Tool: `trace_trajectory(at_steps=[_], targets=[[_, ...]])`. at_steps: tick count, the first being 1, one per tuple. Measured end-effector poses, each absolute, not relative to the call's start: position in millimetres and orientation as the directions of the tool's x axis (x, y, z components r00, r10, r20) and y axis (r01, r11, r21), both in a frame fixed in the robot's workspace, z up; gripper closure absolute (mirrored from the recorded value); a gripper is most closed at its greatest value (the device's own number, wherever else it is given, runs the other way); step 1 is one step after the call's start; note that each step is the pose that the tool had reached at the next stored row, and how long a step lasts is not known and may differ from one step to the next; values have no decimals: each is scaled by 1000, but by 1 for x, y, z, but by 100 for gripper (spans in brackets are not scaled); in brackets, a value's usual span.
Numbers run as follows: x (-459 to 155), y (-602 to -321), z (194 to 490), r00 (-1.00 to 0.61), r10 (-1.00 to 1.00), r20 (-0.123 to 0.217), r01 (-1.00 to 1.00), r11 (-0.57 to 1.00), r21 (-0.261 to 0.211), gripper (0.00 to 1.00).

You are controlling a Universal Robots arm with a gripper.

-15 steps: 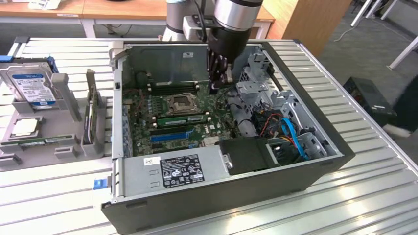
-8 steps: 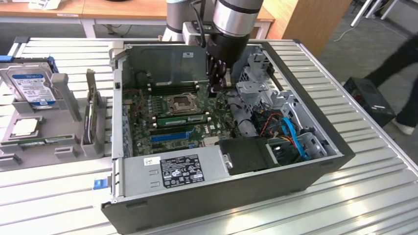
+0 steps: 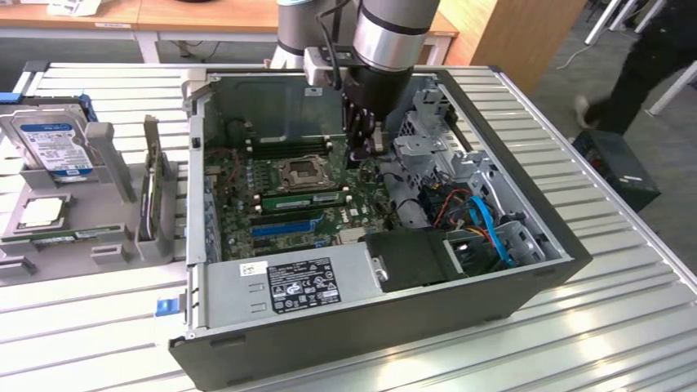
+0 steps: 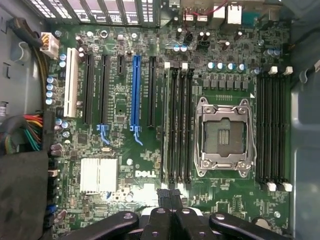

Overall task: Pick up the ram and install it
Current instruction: 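Press down the ram until it locks into place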

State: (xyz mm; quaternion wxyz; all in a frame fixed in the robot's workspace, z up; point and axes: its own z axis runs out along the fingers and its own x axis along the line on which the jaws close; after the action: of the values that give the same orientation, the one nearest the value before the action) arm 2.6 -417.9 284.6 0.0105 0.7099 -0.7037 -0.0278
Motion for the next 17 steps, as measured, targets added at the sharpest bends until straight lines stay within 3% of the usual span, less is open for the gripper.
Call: trace_trajectory(at_steps=[17], targets=[[3,-418,256,8,-1000,-25,-999,-9,53,90]])
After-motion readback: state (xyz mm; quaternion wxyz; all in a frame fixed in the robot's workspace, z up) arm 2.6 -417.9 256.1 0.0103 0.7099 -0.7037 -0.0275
